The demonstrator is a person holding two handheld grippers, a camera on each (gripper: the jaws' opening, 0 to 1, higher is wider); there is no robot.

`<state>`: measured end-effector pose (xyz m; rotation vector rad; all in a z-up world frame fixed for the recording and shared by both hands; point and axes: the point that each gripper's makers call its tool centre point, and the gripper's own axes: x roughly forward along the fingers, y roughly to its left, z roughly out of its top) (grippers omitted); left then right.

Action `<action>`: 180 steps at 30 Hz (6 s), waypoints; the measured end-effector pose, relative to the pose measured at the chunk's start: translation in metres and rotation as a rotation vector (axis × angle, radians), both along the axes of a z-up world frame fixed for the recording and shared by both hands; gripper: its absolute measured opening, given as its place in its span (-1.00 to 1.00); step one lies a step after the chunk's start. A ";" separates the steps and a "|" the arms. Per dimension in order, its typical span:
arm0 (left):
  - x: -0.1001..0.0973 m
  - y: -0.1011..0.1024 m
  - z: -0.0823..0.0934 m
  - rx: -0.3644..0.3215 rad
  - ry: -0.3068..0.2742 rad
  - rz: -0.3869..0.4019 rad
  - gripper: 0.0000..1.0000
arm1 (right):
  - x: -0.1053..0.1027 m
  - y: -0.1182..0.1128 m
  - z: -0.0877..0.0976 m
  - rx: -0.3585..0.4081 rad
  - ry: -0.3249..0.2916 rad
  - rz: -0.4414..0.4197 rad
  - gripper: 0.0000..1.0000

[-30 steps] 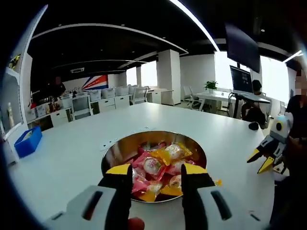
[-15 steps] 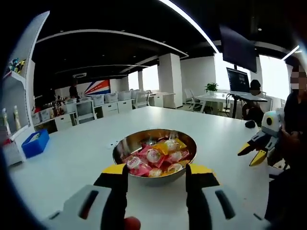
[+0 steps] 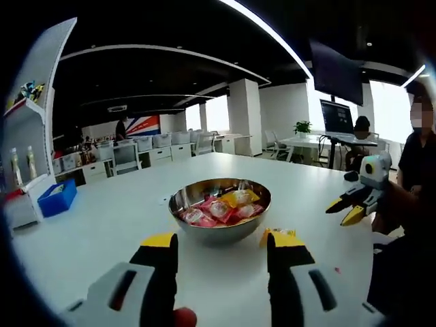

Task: Pick up the marshmallows scattered on the table and place them into the bowl on the table

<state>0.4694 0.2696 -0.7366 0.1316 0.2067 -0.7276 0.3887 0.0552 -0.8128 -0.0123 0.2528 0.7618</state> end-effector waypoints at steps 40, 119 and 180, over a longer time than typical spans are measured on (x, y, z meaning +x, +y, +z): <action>-0.102 0.043 -0.030 -0.062 0.064 0.022 0.16 | 0.003 0.005 0.024 0.029 -0.033 -0.009 -0.21; -0.116 0.054 -0.054 -0.066 0.114 0.019 0.08 | 0.083 0.073 -0.028 -0.210 0.202 0.051 -0.17; -0.120 0.046 -0.074 -0.067 0.154 0.010 0.03 | 0.068 0.104 0.029 -0.183 0.040 0.124 -0.48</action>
